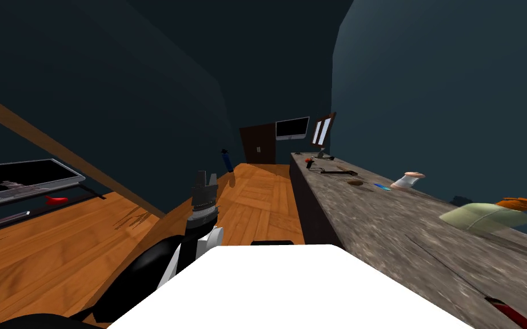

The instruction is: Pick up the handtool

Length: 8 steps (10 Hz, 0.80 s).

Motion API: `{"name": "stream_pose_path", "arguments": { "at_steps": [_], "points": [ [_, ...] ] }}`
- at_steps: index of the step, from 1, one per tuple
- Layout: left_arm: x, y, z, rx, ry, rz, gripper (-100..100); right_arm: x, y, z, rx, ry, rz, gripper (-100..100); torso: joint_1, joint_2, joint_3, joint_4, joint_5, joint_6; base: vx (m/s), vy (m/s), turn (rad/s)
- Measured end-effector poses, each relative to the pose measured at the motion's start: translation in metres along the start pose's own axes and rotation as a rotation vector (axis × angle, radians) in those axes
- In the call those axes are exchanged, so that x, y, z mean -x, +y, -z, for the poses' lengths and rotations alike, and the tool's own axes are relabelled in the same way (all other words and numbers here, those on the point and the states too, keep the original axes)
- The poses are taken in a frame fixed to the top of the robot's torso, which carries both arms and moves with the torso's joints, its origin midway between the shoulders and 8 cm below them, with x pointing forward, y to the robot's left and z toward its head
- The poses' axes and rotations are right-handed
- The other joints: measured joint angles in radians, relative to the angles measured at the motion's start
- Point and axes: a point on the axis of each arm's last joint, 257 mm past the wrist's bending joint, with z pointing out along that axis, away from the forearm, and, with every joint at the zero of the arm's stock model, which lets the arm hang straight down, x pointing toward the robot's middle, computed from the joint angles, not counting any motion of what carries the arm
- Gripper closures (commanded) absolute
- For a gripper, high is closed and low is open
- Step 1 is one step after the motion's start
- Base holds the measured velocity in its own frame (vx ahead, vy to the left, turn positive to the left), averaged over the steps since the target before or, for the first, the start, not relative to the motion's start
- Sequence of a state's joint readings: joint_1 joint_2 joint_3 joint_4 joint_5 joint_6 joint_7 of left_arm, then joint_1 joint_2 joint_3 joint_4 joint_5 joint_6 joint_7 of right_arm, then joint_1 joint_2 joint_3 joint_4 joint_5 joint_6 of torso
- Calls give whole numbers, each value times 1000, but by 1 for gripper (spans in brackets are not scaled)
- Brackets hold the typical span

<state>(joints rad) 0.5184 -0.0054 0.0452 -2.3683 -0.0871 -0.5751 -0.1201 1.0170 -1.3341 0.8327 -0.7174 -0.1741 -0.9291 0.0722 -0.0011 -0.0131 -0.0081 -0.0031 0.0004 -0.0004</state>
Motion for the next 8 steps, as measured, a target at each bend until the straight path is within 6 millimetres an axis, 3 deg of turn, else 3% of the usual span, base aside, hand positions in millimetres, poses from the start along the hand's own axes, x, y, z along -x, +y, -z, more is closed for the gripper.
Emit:
{"name": "stream_pose_path", "arguments": {
  "at_steps": [2,3,8],
  "points": [
    [0,0,0,0,0,0,0,15,-12,15,-33,7,51,-100,0,6,4,2,0,0,76,-16,8],
    [0,0,0,0,0,0,0,17,-15,16,-37,7,55,-100,0,12,7,3,0,1,196,-37,17],
    [0,0,0,0,0,0,0,73,-30,41,-84,-5,195,-100,-3,-1,0,0,-1,0,227,-47,37]
  ]
}}
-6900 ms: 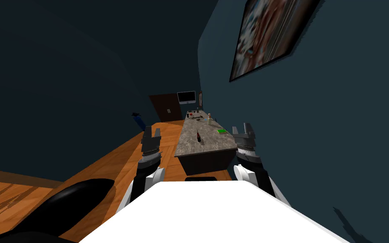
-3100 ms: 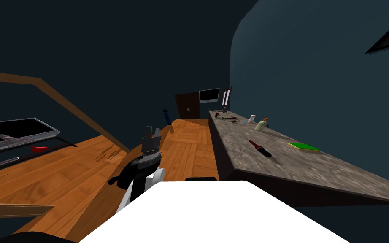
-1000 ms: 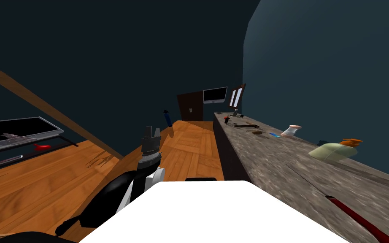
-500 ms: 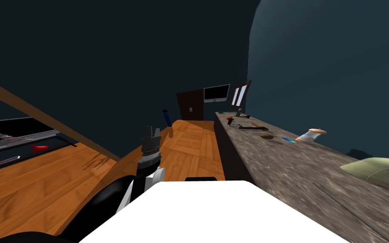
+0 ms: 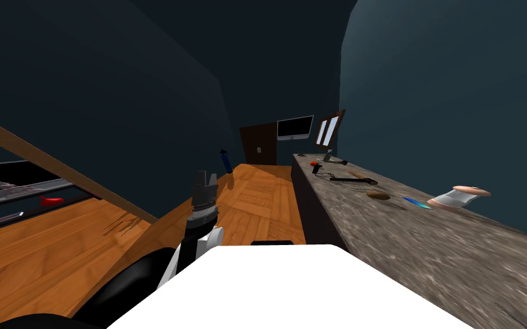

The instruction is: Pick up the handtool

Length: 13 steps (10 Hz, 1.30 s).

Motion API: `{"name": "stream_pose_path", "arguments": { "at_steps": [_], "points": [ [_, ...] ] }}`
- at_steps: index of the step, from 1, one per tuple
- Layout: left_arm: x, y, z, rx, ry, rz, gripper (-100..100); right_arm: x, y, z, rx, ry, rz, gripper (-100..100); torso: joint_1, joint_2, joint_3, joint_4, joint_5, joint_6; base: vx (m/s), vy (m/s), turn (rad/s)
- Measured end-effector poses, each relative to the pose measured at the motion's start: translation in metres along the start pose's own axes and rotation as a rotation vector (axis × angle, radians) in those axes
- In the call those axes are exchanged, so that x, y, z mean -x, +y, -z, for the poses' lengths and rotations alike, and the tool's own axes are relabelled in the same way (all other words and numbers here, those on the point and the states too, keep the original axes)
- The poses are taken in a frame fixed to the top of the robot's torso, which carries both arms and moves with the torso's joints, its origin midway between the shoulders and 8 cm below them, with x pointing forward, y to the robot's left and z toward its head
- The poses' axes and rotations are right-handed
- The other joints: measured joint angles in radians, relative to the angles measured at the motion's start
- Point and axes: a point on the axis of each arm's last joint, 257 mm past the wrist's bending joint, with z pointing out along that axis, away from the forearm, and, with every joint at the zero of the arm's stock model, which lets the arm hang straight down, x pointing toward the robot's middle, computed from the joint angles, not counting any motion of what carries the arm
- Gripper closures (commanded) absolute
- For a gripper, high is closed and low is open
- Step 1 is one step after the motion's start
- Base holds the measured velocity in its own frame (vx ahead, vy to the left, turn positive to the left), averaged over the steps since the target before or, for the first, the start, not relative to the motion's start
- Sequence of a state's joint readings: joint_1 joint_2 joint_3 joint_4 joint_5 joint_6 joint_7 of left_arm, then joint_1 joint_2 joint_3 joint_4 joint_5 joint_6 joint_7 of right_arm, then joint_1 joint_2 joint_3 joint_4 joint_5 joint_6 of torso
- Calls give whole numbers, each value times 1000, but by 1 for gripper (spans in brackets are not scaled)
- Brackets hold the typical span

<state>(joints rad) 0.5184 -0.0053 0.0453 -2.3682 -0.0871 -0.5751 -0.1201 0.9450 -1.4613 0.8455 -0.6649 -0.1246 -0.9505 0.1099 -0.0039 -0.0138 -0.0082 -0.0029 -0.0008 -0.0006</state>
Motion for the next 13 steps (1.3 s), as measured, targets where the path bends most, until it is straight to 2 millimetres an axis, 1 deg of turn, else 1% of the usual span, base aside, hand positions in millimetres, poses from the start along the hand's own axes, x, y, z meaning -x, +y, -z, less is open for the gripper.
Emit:
{"name": "stream_pose_path", "arguments": {
  "at_steps": [1,2,3,6,7,11,12,13],
  "points": [
    [0,0,0,0,0,0,0,10,-2,-1,0,-8,20,-100,0,0,0,0,0,0,102,-28,21],
    [0,0,0,0,0,0,0,11,-2,-1,1,-10,23,0,2,7,4,1,0,1,20,-6,4],
    [0,0,0,0,0,0,0,11,-2,-1,1,-10,23,-100,4,13,7,3,1,1,13,-19,50],
    [0,0,0,0,0,0,0,2,5,-20,2,-11,14,-100,3,18,10,4,0,2,1,-22,24],
    [0,0,0,0,0,0,0,2,5,-21,1,-11,13,100,3,18,11,4,1,2,0,0,0],
    [0,0,0,0,0,0,0,2,5,-20,1,-11,14,100,3,19,11,5,0,2,0,0,0],
    [0,0,0,0,0,0,0,2,5,-20,1,-11,14,0,3,19,11,5,0,2,0,0,0],
    [0,0,0,0,0,0,0,2,4,-20,1,-11,14,100,3,19,11,5,0,2,-3,20,-55]
  ]
}}
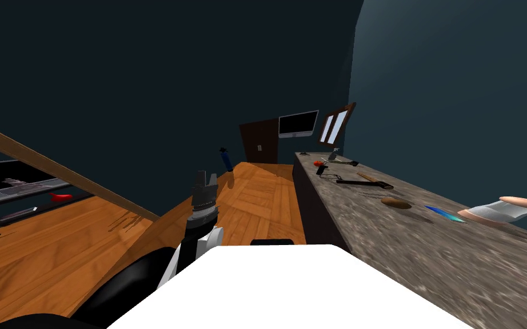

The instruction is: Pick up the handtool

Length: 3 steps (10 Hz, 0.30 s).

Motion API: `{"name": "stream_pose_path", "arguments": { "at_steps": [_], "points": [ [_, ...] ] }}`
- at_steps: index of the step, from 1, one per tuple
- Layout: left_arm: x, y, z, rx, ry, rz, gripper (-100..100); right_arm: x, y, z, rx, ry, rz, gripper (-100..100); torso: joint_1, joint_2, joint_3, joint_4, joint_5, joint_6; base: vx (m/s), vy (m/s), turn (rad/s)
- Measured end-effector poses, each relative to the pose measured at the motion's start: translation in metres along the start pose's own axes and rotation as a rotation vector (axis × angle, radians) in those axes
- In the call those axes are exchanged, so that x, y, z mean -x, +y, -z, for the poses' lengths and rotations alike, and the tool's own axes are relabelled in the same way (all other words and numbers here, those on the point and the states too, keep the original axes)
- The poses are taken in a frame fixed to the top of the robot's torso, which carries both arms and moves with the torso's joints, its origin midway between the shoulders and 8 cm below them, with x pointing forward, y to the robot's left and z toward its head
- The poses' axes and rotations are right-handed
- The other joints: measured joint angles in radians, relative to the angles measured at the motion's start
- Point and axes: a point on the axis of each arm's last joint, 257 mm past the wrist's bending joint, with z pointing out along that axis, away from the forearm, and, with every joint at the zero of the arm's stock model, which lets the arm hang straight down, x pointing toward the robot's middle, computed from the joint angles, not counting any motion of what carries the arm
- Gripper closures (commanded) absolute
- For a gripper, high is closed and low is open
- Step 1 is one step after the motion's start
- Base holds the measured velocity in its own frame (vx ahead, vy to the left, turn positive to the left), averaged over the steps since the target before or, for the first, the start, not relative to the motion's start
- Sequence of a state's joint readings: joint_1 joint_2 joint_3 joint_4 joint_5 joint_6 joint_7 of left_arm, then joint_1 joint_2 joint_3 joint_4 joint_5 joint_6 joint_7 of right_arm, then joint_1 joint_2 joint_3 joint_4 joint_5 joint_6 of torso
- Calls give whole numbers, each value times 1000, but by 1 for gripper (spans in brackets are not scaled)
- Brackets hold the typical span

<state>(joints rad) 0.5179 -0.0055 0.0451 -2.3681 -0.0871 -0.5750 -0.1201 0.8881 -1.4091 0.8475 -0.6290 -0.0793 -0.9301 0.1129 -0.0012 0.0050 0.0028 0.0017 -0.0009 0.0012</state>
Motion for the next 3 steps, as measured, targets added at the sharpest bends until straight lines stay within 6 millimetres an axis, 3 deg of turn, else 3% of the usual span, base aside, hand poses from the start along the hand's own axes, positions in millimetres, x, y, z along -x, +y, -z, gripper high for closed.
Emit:
{"name": "stream_pose_path", "arguments": {
  "at_steps": [2,3],
  "points": [
    [0,0,0,0,0,0,0,6,-4,14,-1,1,6,100,3,0,0,0,1,0,-5,23,-28],
    [0,0,0,0,0,0,0,6,-4,15,-1,1,6,0,2,0,0,0,1,0,0,0,0]
  ]
}}
